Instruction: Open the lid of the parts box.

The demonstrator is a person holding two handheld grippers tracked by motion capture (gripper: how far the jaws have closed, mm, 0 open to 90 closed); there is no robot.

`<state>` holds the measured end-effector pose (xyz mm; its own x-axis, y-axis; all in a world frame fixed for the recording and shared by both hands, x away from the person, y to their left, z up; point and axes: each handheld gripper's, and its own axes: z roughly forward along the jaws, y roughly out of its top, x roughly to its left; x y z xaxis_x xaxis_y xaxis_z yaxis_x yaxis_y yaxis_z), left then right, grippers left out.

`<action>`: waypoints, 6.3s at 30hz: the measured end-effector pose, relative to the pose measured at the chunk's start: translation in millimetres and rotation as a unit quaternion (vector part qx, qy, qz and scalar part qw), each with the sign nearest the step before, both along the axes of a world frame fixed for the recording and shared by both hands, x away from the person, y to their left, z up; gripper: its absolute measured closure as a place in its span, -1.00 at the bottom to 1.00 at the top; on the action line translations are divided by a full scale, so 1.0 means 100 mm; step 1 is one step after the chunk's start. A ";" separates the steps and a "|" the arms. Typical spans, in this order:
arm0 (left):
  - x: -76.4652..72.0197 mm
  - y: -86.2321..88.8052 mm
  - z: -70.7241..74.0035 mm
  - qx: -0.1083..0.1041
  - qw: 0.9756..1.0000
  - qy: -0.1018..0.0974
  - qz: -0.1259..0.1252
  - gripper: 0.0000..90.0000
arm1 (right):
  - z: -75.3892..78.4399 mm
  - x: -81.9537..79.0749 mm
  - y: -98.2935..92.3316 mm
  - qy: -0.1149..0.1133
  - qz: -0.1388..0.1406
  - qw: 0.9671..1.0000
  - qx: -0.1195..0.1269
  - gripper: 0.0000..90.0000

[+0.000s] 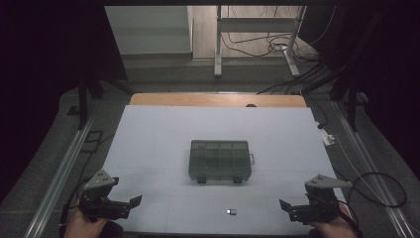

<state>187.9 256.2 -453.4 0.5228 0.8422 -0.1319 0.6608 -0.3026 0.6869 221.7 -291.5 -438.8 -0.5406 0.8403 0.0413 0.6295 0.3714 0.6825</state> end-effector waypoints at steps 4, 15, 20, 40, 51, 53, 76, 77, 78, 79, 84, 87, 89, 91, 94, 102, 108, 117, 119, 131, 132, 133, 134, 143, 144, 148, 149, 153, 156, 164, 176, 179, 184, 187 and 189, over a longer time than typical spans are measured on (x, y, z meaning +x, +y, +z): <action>0.05 -0.04 0.00 0.004 1.000 0.000 0.001 -1.00 | 0.02 0.03 0.01 -0.008 0.005 1.000 0.006 -1.00; 0.17 -0.08 0.00 -0.009 1.000 0.001 -0.011 -1.00 | 0.03 0.12 0.04 -0.016 0.030 0.999 0.018 -1.00; 0.24 -0.12 -0.02 -0.010 1.000 0.004 -0.020 -1.00 | 0.05 0.18 0.06 -0.023 0.038 0.999 0.031 -1.00; 0.55 -0.33 -0.01 -0.023 0.999 0.013 -0.047 -0.96 | 0.05 0.42 0.22 -0.020 0.070 0.997 0.042 -1.00; 0.72 -0.45 -0.05 -0.024 0.998 -0.003 -0.057 -1.00 | 0.02 0.51 0.33 -0.014 0.077 0.996 0.045 -1.00; 0.75 -0.47 -0.06 -0.027 0.998 -0.009 -0.062 -1.00 | 0.01 0.53 0.37 -0.013 0.076 0.996 0.046 -1.00; 1.04 -0.70 -0.18 -0.021 0.995 0.001 -0.102 -1.00 | -0.04 0.75 0.58 0.004 0.102 0.994 0.037 -1.00; 1.06 -0.71 -0.18 -0.023 0.994 0.002 -0.102 -1.00 | -0.04 0.76 0.58 0.004 0.102 0.994 0.038 -1.00; 1.07 -0.73 -0.18 -0.025 0.994 0.005 -0.103 -1.00 | -0.04 0.78 0.59 0.005 0.101 0.994 0.039 -1.00; 1.07 -0.73 -0.18 -0.025 0.994 0.005 -0.103 -1.00 | -0.04 0.78 0.59 0.005 0.101 0.994 0.039 -1.00; 1.13 -0.80 -0.19 -0.026 0.994 0.010 -0.108 -1.00 | -0.06 0.85 0.62 0.011 0.101 0.994 0.034 -1.00; 1.16 -0.83 -0.20 -0.029 0.994 0.013 -0.109 -1.00 | -0.07 0.87 0.63 0.014 0.098 0.995 0.027 -1.00; 1.18 -0.85 -0.20 -0.031 0.993 0.013 -0.111 -1.00 | -0.08 0.88 0.64 0.016 0.096 0.995 0.021 -1.00; 1.19 -0.87 -0.21 -0.031 0.993 0.012 -0.111 -1.00 | -0.08 0.89 0.65 0.019 0.095 0.995 0.017 -1.00; 1.22 -0.90 -0.21 -0.030 0.993 0.012 -0.112 -1.00 | -0.09 0.92 0.67 0.021 0.094 0.995 0.009 -1.00; 1.27 -1.00 -0.24 -0.026 0.993 0.006 -0.114 -1.00 | -0.12 0.97 0.74 0.030 0.097 0.995 -0.004 -1.00; 1.26 -1.05 -0.28 -0.018 0.993 0.009 -0.112 -1.00 | -0.17 0.97 0.77 0.032 0.105 0.994 -0.020 -1.00; 1.21 -1.14 -0.30 -0.017 0.992 0.012 -0.121 -1.00 | -0.28 0.94 0.82 0.030 0.122 0.991 -0.044 -0.90; 1.21 -1.14 -0.31 -0.018 0.992 0.010 -0.123 -1.00 | -0.30 0.94 0.82 0.032 0.122 0.991 -0.045 -0.82; 1.20 -1.12 -0.36 -0.010 0.991 0.003 -0.132 -1.00 | -0.40 0.94 0.77 0.059 0.131 0.988 -0.052 0.00; 1.20 -1.12 -0.37 -0.008 0.991 0.004 -0.131 -1.00 | -0.40 0.95 0.76 0.062 0.131 0.988 -0.052 0.08; 1.20 -1.11 -0.37 -0.007 0.991 0.004 -0.130 -1.00 | -0.41 0.95 0.76 0.065 0.130 0.988 -0.051 0.16; 1.20 -1.11 -0.37 -0.007 0.991 0.004 -0.130 -1.00 | -0.41 0.95 0.76 0.065 0.130 0.988 -0.051 0.16; 1.22 -1.08 -0.38 -0.010 0.993 0.003 -0.120 -1.00 | -0.52 1.02 0.78 0.097 0.145 0.983 -0.059 0.79; 1.22 -1.08 -0.38 -0.010 0.993 0.003 -0.120 -1.00 | -0.52 1.02 0.78 0.097 0.145 0.983 -0.059 0.79; 1.22 -1.08 -0.38 -0.009 0.993 0.002 -0.121 -1.00 | -0.55 1.04 0.80 0.105 0.147 0.982 -0.063 0.97; 1.22 -1.08 -0.38 -0.009 0.993 0.002 -0.121 -1.00 | -0.56 1.04 0.81 0.106 0.148 0.981 -0.066 0.97; 1.23 -1.08 -0.38 -0.009 0.992 0.001 -0.123 -1.00 | -0.59 1.05 0.84 0.100 0.150 0.981 -0.076 0.97; 1.23 -1.08 -0.38 -0.009 0.992 0.001 -0.123 -1.00 | -0.58 1.05 0.84 0.097 0.150 0.981 -0.072 0.97; 1.23 -1.08 -0.38 -0.007 0.992 0.002 -0.125 -1.00 | -0.57 1.05 0.83 0.096 0.151 0.982 -0.062 0.97; 1.23 -1.05 -0.38 -0.005 0.993 0.005 -0.120 -1.00 | -0.48 1.01 0.77 0.082 0.147 0.985 -0.048 0.97; 1.23 -1.06 -0.38 -0.004 0.993 0.006 -0.121 -1.00 | -0.47 1.00 0.77 0.078 0.148 0.985 -0.045 0.97; 1.23 -1.05 -0.38 -0.004 0.993 0.006 -0.121 -1.00 | -0.45 0.99 0.77 0.071 0.151 0.985 -0.039 0.97; 1.23 -1.05 -0.38 -0.001 0.993 0.006 -0.122 -1.00 | -0.44 0.99 0.77 0.070 0.150 0.986 -0.032 0.97; 1.23 -1.04 -0.37 -0.002 0.992 0.007 -0.122 -1.00 | -0.43 0.98 0.76 0.066 0.147 0.987 -0.024 0.97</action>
<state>310.8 152.0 -490.7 0.7093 0.6902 -0.1434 0.5775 -0.4524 0.6795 319.5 -215.8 -481.4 -0.7536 0.6509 0.0918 0.5725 0.5813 0.5782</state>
